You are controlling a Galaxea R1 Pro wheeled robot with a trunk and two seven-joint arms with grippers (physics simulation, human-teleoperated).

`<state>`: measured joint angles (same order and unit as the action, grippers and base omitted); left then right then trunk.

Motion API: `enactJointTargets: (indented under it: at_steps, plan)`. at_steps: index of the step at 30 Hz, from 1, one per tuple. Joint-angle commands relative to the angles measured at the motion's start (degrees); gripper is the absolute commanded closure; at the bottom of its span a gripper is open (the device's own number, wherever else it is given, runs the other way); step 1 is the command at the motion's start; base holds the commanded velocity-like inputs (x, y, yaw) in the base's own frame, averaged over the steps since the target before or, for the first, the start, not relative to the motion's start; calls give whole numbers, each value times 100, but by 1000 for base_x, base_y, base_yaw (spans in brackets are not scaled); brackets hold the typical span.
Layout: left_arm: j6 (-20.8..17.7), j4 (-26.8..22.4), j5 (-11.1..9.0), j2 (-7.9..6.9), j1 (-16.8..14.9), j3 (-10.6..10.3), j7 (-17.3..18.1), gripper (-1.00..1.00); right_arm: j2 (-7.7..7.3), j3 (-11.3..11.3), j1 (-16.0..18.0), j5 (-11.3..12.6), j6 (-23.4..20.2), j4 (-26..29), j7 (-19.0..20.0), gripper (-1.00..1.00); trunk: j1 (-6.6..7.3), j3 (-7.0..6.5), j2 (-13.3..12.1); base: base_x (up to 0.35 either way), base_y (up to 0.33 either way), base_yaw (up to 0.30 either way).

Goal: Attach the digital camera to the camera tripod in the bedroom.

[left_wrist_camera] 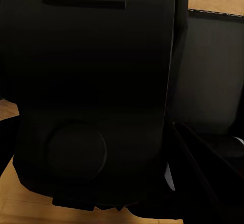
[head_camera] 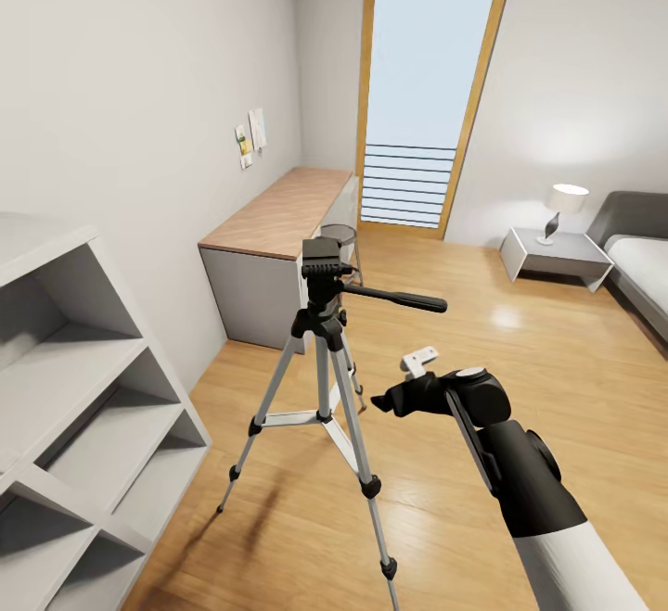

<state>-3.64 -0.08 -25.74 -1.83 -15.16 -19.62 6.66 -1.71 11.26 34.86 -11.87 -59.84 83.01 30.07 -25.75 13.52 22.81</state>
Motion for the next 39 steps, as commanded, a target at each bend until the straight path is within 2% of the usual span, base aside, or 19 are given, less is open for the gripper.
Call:
enactJointTargets:
  at_steps: [1,5,6,12,39]
  plan:
    - [-23,-1,-52,-2,-4,-42,19,100,-2,7,7,-61,-16,5,67,-100,-3,10,11,0,0,0]
    - [-23,-1,-50,-2,-4,-42,19,100,-1,7,10,-61,-16,5,203,-100,-3,10,11,0,0,0]
    - [-23,-1,-49,-2,-4,-42,19,100,-8,7,7,-61,-16,5,355,-100,-3,10,11,0,0,0]
    - [-23,-1,-46,-2,-4,-42,19,100,-10,7,8,-61,-16,-7,481,-100,-3,10,11,0,0,0]
    - [-23,-1,-46,-2,-4,-42,24,100,39,7,9,-66,-16,-185,501,-100,-3,10,11,0,0,0]
